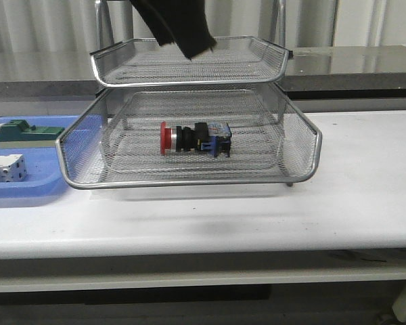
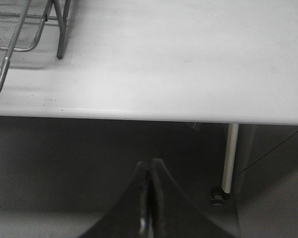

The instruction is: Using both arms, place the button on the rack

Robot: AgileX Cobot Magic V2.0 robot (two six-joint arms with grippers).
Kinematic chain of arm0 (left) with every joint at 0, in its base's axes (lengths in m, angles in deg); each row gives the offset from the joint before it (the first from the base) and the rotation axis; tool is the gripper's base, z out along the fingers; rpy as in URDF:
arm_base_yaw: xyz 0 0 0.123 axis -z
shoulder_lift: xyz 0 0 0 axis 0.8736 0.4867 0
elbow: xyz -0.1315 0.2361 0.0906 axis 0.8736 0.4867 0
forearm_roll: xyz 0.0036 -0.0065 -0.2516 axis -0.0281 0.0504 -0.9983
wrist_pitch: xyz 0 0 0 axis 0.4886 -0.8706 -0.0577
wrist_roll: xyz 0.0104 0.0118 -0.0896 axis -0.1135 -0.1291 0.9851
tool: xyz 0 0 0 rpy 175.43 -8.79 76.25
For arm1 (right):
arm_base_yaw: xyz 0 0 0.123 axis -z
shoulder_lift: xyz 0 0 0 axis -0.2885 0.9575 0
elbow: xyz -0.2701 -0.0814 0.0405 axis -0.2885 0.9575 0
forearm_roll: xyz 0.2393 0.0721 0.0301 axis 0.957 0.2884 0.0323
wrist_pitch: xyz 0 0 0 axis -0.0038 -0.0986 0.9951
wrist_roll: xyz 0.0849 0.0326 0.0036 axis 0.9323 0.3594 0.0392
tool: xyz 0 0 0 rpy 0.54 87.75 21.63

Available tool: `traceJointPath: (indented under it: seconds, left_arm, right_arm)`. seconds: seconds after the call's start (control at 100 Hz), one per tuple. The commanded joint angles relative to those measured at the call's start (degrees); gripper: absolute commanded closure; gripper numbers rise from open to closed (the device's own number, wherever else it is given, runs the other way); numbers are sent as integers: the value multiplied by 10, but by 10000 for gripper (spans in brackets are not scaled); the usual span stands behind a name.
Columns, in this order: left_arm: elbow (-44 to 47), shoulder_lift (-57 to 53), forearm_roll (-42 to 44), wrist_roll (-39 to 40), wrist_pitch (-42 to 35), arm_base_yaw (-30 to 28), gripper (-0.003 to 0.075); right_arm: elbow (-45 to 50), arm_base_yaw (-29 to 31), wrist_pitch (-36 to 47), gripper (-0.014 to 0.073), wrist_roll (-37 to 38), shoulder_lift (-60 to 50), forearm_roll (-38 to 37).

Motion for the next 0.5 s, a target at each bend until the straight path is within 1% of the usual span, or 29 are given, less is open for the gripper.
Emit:
traceJointPath:
  seconds: [0.0,0.15,0.25,0.39,0.49]
  left_arm:
    - [-17,-61,-8,17,-9,-26,269]
    - [-13,-111,-10,26,4,-94,269]
    - [9,-150,-11,26,4,-143,269]
    - [72,-218,-13,26,-11,-215,269]
    - [146,-281,-14,26,-58,-260,269]
  right_arm:
    - [-18,4,35,660,-3,3,-9]
    - [-18,4,35,660,-3,3,-9]
    - [-18,4,35,660,-3,3,-9]
    - [-18,4,35,660,-3,3,-9]
    - [-18,4,35,660,-3,3,-9]
